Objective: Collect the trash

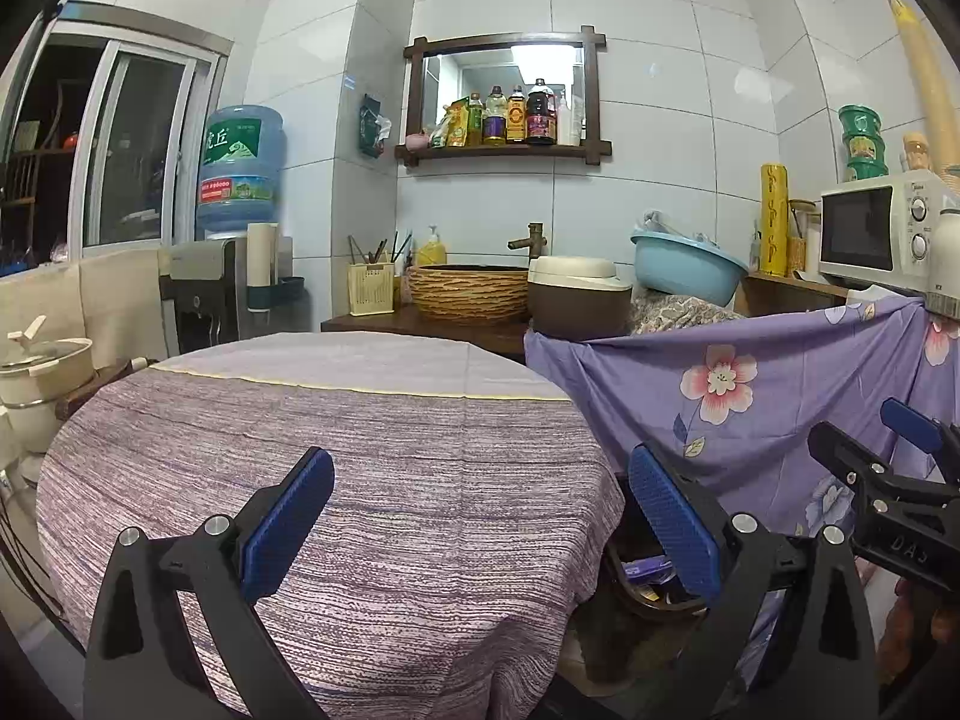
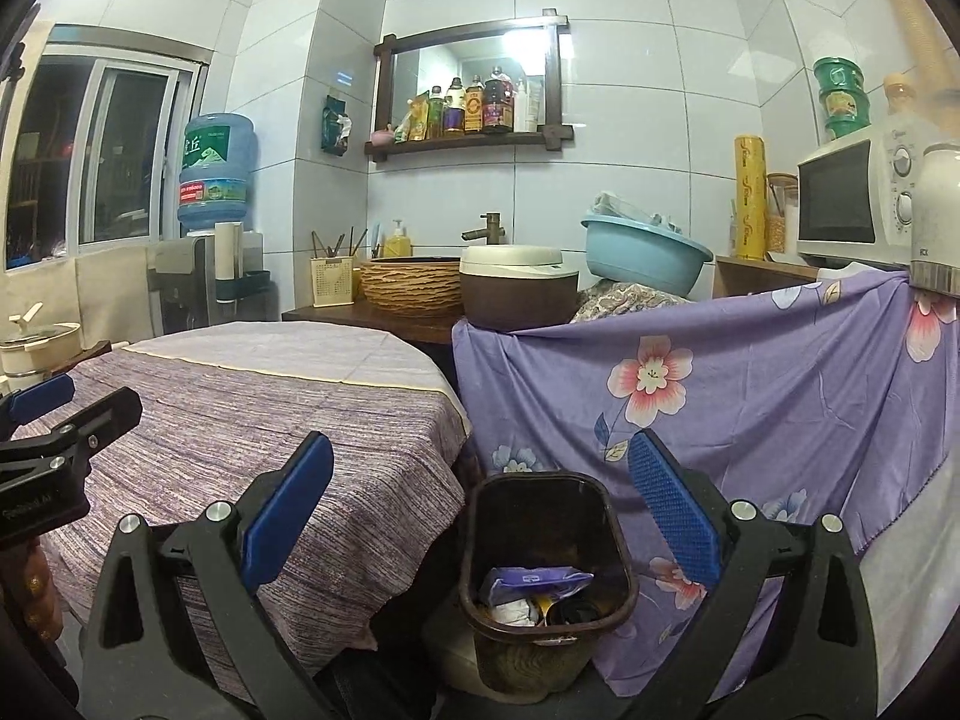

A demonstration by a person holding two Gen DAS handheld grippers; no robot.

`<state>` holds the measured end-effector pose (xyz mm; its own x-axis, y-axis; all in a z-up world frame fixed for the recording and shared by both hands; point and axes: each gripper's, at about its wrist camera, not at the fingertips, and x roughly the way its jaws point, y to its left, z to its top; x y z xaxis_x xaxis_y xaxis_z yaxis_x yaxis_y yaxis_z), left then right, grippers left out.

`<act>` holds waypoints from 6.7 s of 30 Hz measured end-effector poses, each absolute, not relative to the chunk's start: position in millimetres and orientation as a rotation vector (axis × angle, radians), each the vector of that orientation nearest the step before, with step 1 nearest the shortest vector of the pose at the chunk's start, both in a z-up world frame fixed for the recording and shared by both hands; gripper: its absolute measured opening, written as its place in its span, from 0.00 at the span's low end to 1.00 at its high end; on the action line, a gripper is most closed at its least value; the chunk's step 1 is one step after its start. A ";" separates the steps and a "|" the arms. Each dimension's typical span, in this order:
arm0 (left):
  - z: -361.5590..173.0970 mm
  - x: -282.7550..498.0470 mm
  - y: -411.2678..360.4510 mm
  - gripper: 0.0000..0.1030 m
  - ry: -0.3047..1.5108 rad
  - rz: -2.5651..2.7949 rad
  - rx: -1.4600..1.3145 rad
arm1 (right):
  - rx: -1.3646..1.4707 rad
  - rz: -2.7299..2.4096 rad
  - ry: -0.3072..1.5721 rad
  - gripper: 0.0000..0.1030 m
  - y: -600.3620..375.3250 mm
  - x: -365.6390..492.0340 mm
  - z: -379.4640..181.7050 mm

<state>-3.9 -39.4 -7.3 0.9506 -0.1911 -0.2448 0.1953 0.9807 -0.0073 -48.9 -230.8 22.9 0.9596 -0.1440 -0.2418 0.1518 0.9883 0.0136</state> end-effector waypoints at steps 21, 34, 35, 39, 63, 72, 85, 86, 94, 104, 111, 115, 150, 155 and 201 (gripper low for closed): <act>-5.4 -4.0 -41.1 0.95 0.245 -0.174 0.027 | 0.058 -0.176 0.244 0.94 -238.0 -49.2 21.5; -6.4 -3.8 -42.4 0.95 0.248 -0.154 0.038 | 0.065 -0.183 0.249 0.94 -240.6 -49.1 19.2; -6.4 -4.1 -42.6 0.95 0.249 -0.154 0.038 | 0.065 -0.183 0.250 0.94 -240.6 -49.1 19.4; -6.1 -3.6 -42.1 0.95 0.249 -0.155 0.039 | 0.066 -0.183 0.249 0.94 -240.8 -49.3 19.4; -6.7 -3.7 -39.2 0.95 0.247 -0.134 0.047 | 0.069 -0.185 0.253 0.94 -239.2 -49.6 17.2; -5.6 -4.2 -38.5 0.95 0.241 -0.135 0.054 | 0.070 -0.187 0.253 0.94 -238.2 -49.9 17.4; -5.5 -4.6 -39.6 0.95 0.249 -0.147 0.058 | 0.070 -0.187 0.254 0.94 -237.9 -49.9 17.4; -5.6 -4.6 -39.5 0.95 0.250 -0.150 0.060 | 0.070 -0.187 0.254 0.94 -237.7 -49.9 17.3; -4.6 -4.2 -40.5 0.95 0.245 -0.137 0.060 | 0.073 -0.189 0.256 0.94 -235.5 -50.1 15.2; -4.3 -3.5 -41.5 0.95 0.248 -0.137 0.059 | 0.071 -0.190 0.258 0.94 -234.1 -50.2 14.3; -5.1 -3.9 -41.9 0.95 0.250 -0.138 0.062 | 0.073 -0.189 0.263 0.94 -233.3 -48.3 11.1; -5.1 -3.8 -41.9 0.95 0.250 -0.137 0.062 | 0.073 -0.188 0.265 0.94 -232.9 -47.5 9.9; -7.8 -2.8 -36.5 0.95 0.252 -0.132 0.067 | 0.080 -0.188 0.276 0.94 -234.1 -45.5 6.6; -8.0 -3.1 -35.6 0.95 0.252 -0.131 0.070 | 0.080 -0.188 0.278 0.94 -233.2 -45.9 4.8; -8.6 0.0 -37.0 0.95 0.261 -0.132 0.073 | 0.082 -0.185 0.284 0.94 -233.3 -44.7 2.9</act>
